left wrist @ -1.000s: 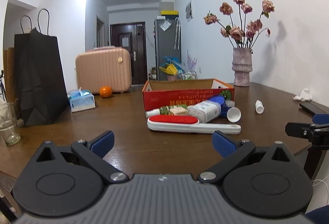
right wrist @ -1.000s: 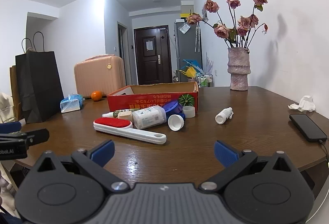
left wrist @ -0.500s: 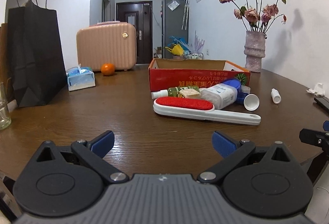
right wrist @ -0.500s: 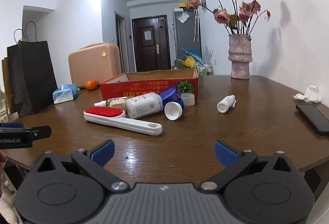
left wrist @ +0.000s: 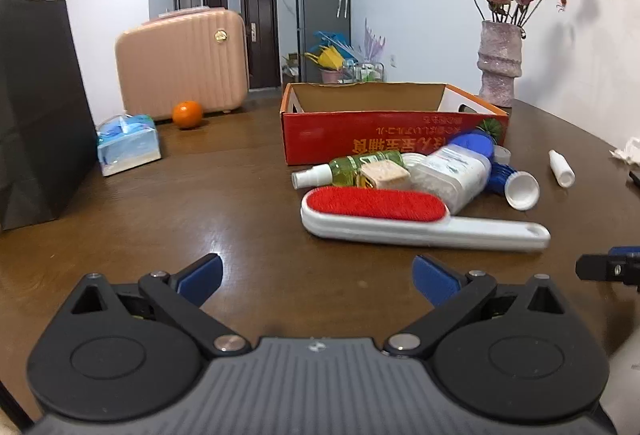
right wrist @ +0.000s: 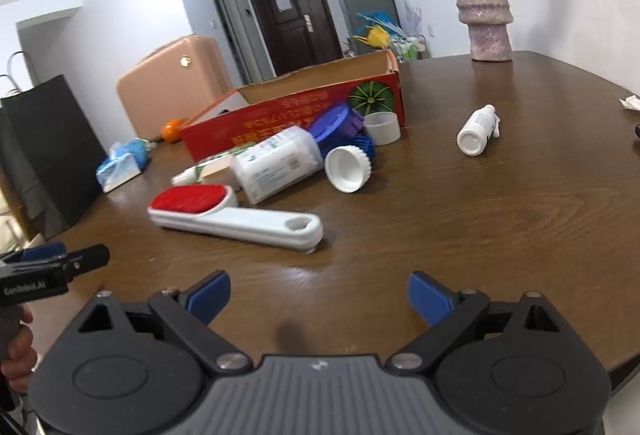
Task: Organize rigid objects
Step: 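Reach the left tool to the red lint brush and grasp it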
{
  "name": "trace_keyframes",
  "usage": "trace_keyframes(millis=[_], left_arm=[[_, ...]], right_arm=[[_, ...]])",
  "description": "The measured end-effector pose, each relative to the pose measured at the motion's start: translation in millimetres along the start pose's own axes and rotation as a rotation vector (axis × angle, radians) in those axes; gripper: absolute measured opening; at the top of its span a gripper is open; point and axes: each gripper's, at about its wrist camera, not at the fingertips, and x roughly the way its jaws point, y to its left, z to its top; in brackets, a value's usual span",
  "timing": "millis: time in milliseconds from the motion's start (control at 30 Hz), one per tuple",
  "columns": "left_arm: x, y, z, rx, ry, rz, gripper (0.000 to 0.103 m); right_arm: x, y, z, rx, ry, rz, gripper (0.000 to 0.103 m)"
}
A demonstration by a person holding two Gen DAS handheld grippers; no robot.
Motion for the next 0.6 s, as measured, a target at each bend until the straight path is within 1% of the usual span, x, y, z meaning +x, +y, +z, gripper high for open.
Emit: trace_keyframes(millis=[100, 200, 233, 267, 367, 467, 533, 567, 600], left_arm=[[22.0, 7.9, 16.4, 0.005, 0.041, -0.050, 0.103], [42.7, 10.9, 30.5, 0.030, 0.064, -0.094, 0.103], [49.7, 11.9, 35.2, 0.038, 0.075, -0.118, 0.103], [58.1, 12.8, 40.5, 0.047, 0.092, -0.131, 0.103], [79.0, 16.1, 51.1, 0.041, 0.093, -0.146, 0.103], [99.4, 20.9, 57.3, 0.006, 0.129, -0.174, 0.102], [109.5, 25.2, 58.5, -0.041, 0.162, -0.220, 0.100], [114.4, 26.8, 58.4, -0.062, 0.183, -0.237, 0.097], [118.4, 28.3, 57.4, -0.085, 0.208, -0.248, 0.091]], right_arm=[[9.8, 3.5, 9.7, -0.051, -0.028, -0.059, 0.096], [22.5, 0.7, 19.5, -0.068, -0.025, -0.078, 0.094], [25.6, -0.5, 22.0, -0.067, -0.022, -0.079, 0.091], [28.9, -1.2, 24.7, -0.072, -0.018, -0.082, 0.081], [38.1, -1.8, 30.6, -0.082, -0.004, -0.112, 0.065], [44.0, -3.1, 32.9, -0.068, 0.006, -0.083, 0.054], [46.2, -2.7, 34.1, -0.081, 0.005, -0.066, 0.051], [47.4, -2.5, 35.7, -0.095, 0.007, -0.061, 0.048], [48.9, -2.9, 38.2, -0.105, 0.013, -0.055, 0.046]])
